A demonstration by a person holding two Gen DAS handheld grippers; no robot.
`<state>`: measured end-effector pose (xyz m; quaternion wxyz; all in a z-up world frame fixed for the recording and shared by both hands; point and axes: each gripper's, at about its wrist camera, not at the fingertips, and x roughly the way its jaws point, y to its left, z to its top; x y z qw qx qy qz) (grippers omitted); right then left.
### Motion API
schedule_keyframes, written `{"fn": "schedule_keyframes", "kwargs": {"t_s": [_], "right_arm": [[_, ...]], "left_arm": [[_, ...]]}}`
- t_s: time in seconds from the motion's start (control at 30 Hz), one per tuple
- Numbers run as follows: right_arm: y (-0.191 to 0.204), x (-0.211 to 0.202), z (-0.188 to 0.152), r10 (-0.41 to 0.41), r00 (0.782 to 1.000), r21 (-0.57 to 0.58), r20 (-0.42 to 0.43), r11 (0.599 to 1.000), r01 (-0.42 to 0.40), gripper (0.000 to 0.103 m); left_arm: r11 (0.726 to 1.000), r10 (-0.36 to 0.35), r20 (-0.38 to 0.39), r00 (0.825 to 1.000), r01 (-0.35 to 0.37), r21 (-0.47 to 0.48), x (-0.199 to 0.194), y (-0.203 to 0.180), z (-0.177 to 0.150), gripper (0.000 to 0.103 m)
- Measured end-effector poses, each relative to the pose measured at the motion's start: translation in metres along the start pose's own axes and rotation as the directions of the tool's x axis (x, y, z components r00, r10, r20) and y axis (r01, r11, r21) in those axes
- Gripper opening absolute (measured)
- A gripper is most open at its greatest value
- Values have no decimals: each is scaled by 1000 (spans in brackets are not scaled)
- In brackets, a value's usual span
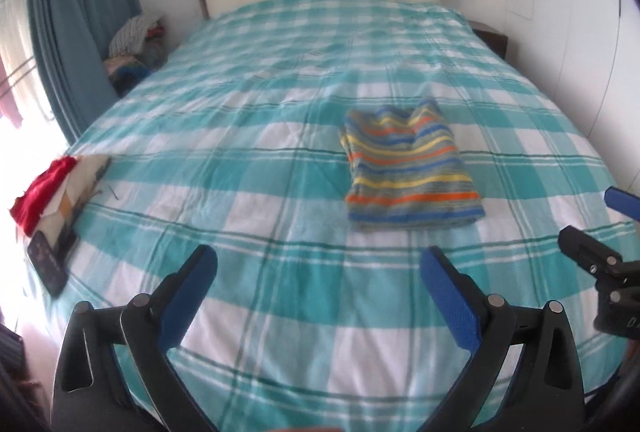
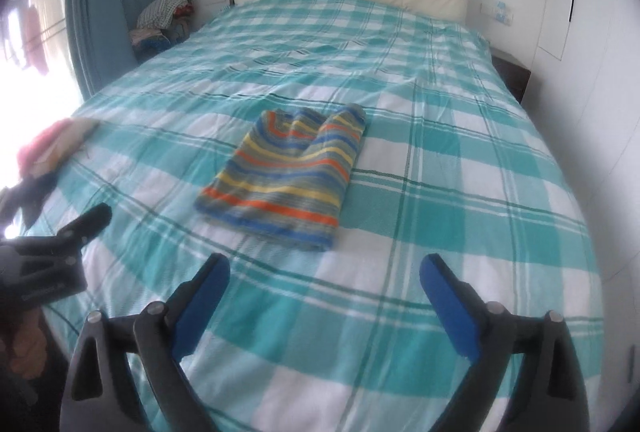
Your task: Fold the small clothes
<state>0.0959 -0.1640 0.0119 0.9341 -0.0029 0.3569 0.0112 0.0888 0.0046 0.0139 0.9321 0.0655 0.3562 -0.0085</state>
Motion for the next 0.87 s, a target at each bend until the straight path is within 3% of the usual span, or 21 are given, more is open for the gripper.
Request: {"fn": "schedule_keyframes", "kwargs": {"t_s": [0.23, 0.37, 0.53, 0.87], "right_arm": [[22, -34, -15, -54, 998, 8, 10, 998, 54, 95], [25, -35, -16, -67, 998, 12, 6, 998, 67, 95], [25, -35, -17, -61, 998, 19, 4, 998, 61, 95], [24, -33, -18, -61, 998, 18, 2, 998, 61, 95]], "left_arm": [[999, 29, 57, 998, -30, 12, -34, -5, -12, 102], [999, 51, 64, 997, -51, 6, -34, -4, -15, 102], [1000, 17, 47, 999, -17, -17, -30, 1, -20, 102], [999, 51, 43, 998, -51, -10, -26, -5, -24, 103]]}}
